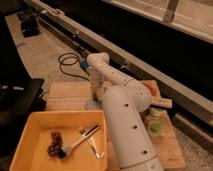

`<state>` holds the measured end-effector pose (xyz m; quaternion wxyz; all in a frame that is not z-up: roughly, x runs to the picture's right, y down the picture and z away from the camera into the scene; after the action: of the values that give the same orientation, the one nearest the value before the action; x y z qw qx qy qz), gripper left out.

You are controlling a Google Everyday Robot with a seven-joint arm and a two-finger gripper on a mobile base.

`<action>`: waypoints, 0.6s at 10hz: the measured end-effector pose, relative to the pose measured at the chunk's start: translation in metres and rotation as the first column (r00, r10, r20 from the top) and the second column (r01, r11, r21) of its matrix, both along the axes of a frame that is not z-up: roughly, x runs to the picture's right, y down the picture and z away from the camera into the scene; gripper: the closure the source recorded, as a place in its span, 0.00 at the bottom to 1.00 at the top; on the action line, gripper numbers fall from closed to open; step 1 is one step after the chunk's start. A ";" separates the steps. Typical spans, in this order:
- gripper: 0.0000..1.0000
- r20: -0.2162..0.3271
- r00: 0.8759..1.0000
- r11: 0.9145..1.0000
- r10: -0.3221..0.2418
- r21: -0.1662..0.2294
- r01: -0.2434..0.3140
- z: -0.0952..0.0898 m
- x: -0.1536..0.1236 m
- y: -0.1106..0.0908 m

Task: Wipe table surface with sponge

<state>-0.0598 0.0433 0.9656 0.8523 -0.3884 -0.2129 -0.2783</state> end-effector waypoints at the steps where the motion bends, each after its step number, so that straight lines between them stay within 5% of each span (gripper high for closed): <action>1: 1.00 0.016 1.000 1.000 0.007 0.016 -0.008 0.002 -0.007 -0.004; 6: 1.00 0.188 0.982 0.999 0.016 0.043 -0.024 -0.014 -0.067 -0.007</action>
<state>-0.1267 0.0358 0.9517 0.8399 -0.3389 -0.2896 -0.3097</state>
